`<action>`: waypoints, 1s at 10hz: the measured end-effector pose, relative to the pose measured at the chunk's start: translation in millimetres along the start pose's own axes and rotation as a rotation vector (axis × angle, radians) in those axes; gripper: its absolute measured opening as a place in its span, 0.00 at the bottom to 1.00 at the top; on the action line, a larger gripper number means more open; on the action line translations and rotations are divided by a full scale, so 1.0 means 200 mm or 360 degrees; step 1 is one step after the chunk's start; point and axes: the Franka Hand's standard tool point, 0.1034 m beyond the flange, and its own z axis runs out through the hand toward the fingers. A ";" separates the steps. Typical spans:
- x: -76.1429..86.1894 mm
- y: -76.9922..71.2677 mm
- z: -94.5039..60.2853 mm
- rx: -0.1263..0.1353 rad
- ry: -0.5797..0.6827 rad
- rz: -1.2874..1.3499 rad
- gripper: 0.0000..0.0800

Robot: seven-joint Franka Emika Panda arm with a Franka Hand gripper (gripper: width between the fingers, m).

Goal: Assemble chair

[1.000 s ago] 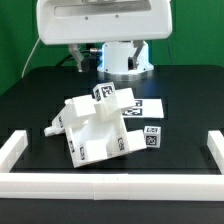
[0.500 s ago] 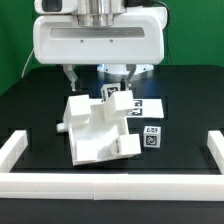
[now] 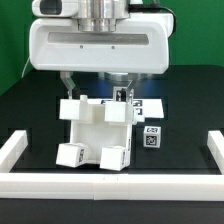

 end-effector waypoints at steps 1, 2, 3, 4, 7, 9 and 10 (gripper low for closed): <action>0.02 0.03 0.00 -0.0004 0.0002 0.0005 0.81; 0.02 0.06 0.02 -0.0013 0.0005 0.0015 0.81; 0.03 0.07 0.02 -0.0023 0.0030 0.0018 0.81; 0.04 0.07 0.03 -0.0027 0.0041 0.0019 0.81; 0.05 0.09 0.02 -0.0034 0.0069 0.0022 0.81; 0.03 0.11 0.02 -0.0037 0.0093 0.0021 0.81; 0.00 0.12 0.03 -0.0034 0.0080 0.0031 0.81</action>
Offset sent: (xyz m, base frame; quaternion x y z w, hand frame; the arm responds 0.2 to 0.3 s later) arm 0.0059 0.0012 -0.0271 0.0060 0.0296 0.0133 0.9995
